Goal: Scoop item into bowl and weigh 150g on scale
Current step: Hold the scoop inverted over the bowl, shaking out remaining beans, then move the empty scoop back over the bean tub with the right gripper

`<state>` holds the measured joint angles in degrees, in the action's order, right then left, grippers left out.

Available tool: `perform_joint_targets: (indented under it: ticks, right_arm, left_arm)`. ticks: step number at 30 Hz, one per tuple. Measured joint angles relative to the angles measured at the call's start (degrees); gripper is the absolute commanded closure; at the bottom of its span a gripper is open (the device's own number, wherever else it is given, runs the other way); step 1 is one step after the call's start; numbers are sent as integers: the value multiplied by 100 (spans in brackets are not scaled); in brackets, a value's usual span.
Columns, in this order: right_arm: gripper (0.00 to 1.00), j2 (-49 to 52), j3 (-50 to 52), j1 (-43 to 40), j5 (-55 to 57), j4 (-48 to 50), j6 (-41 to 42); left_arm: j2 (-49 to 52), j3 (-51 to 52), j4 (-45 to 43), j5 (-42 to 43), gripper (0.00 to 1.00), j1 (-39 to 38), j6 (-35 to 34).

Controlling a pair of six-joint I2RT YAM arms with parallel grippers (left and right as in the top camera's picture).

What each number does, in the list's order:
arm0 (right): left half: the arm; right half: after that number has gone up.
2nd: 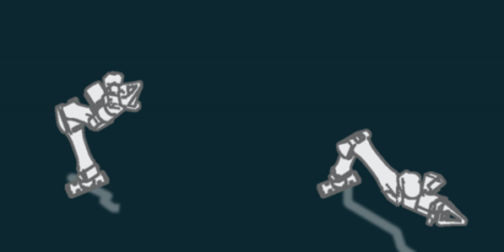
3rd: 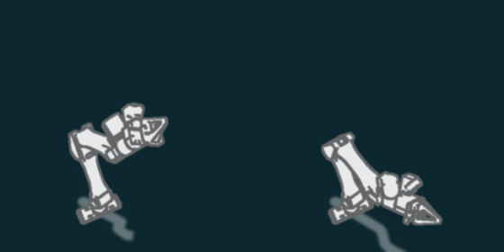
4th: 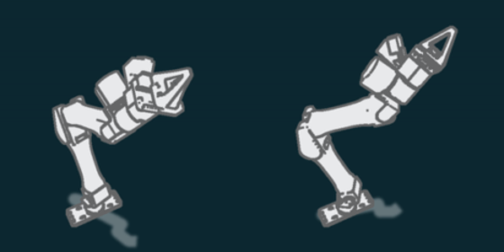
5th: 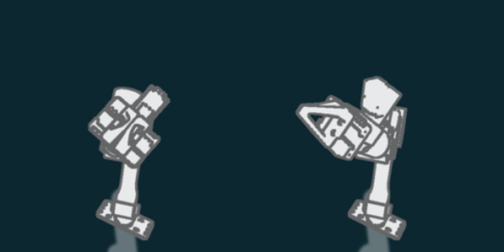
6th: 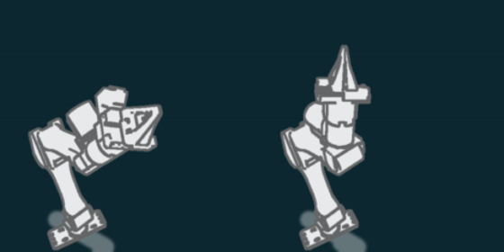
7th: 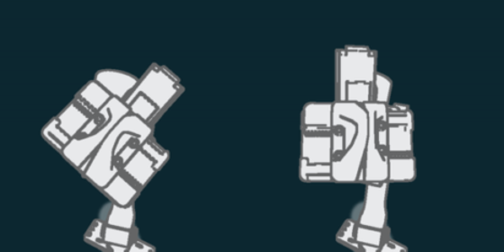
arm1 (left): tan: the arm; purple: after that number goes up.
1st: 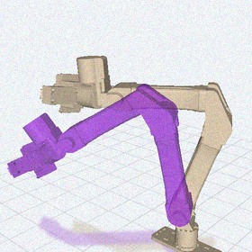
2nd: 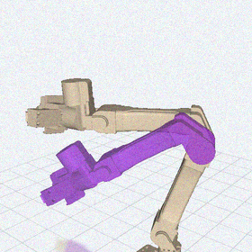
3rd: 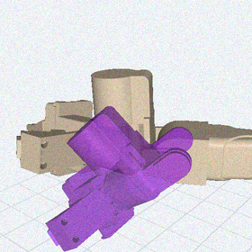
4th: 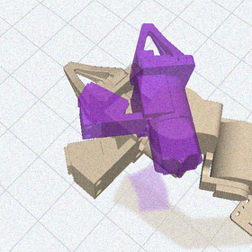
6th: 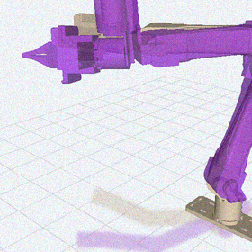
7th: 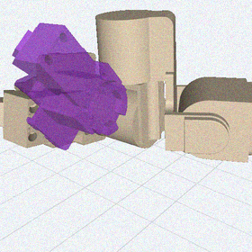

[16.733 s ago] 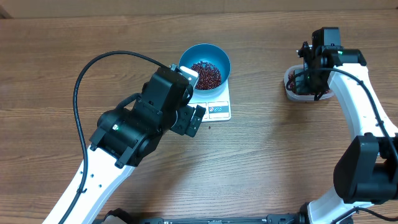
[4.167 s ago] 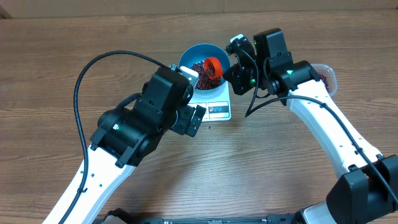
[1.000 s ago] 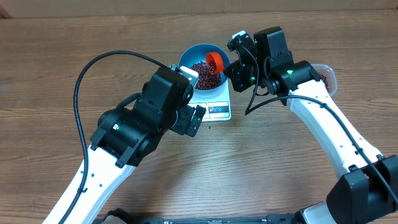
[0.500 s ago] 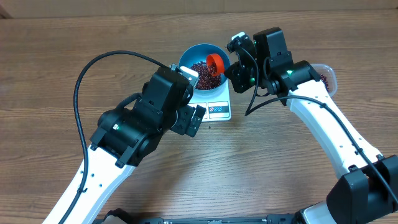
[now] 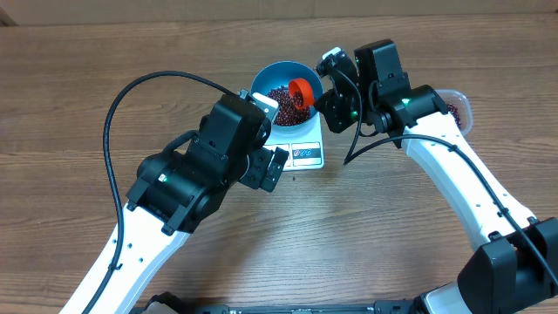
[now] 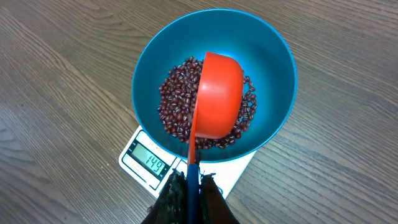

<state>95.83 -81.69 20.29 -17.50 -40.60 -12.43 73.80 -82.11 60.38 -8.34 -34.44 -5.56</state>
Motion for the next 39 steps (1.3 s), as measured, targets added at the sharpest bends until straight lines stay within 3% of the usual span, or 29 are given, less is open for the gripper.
perform_joint_targets:
  ticks: [15, 39]
  right_arm:
    - [96, 0, 0, 0, 42, 234, 546]
    - [96, 0, 0, -61, -133, 103, 741]
  left_arm:
    - [0, 0, -2, 0, 0, 0, 0]
    - [0, 0, -2, 2, 0, 0, 0]
